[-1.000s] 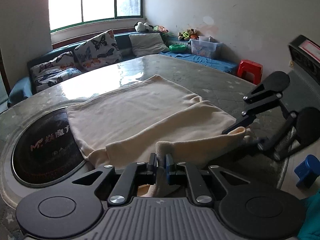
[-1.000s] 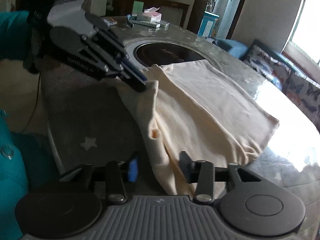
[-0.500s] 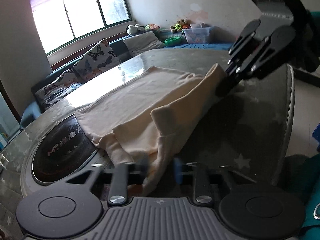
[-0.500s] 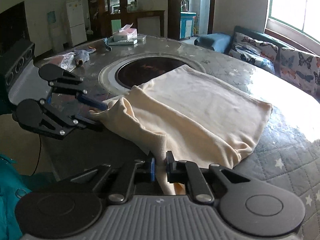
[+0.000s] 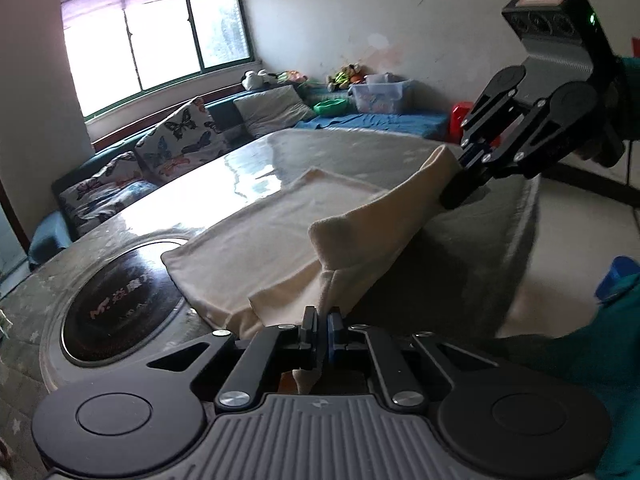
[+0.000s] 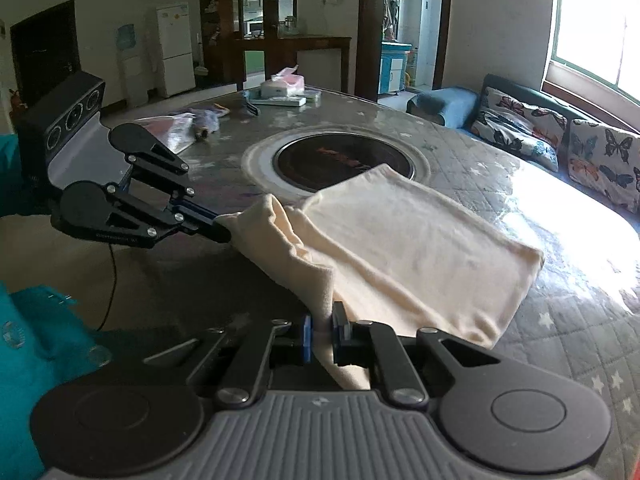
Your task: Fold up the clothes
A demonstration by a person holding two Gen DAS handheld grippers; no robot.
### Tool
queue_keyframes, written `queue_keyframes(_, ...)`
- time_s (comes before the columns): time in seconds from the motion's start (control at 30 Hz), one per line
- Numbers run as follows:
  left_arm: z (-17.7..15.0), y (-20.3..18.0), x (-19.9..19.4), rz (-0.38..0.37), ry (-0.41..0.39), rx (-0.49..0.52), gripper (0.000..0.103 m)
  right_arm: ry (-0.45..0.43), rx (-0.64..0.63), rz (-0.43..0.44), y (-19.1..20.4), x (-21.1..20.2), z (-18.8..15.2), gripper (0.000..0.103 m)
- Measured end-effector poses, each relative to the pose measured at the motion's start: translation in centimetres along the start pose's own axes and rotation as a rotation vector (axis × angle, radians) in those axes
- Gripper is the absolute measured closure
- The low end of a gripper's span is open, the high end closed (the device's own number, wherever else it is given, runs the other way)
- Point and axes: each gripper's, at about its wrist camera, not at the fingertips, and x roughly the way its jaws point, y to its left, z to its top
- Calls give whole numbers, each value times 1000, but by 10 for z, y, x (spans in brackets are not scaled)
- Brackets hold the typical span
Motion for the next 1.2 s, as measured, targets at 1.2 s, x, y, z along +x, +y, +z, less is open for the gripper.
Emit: queue_keyframes(1.2,52,107,174,150,123,-142,84,74,335,-207,-150,128,30,89)
